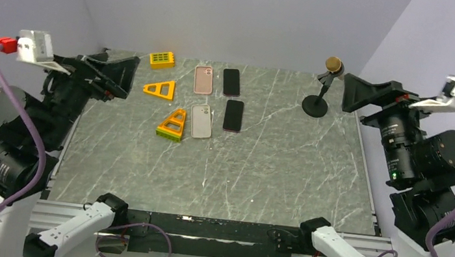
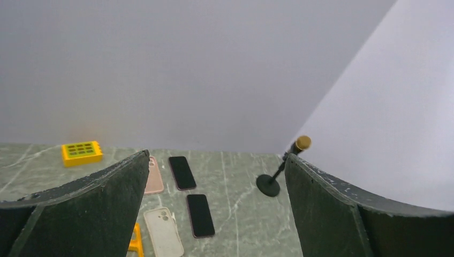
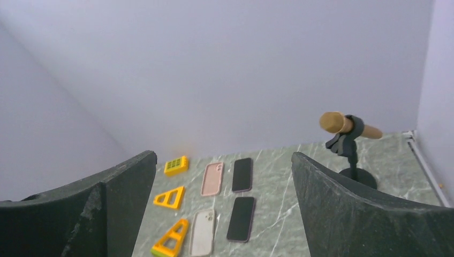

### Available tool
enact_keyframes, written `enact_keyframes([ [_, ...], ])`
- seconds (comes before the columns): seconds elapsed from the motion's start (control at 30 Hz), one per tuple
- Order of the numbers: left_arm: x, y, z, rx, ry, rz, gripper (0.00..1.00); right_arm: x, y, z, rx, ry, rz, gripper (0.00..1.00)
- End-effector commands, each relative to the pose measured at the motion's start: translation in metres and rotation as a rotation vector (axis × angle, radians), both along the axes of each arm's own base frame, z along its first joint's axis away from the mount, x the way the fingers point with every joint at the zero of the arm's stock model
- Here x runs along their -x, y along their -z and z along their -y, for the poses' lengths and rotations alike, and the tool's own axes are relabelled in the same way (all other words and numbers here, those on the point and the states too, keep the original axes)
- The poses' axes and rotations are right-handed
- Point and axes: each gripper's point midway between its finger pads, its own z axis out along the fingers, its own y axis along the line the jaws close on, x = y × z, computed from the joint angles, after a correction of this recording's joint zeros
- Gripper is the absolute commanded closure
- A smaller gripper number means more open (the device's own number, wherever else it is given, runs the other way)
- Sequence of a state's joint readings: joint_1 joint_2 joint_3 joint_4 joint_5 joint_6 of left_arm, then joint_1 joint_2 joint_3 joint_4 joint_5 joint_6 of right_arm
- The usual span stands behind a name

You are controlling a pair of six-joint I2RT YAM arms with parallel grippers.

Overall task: Take the phone out of the phone case
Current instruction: Reset both arms

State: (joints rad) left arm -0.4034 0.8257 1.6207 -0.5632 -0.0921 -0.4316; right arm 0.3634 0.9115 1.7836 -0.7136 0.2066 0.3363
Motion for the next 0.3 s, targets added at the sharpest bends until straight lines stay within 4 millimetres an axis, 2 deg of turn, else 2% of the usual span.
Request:
enact_keyframes([
  [0.0,-0.013,0.002,-0.025,-0.007,-0.158,0.007,0.01,-0.02,0.013,0.021,-0.064,0.155,-0.043,0.0],
  [0.27,-0.01,0.02,-0.031,-0.032,-0.182,-0.062,0.01,-0.02,0.026,0.025,-0.14,0.185,-0.078,0.0],
])
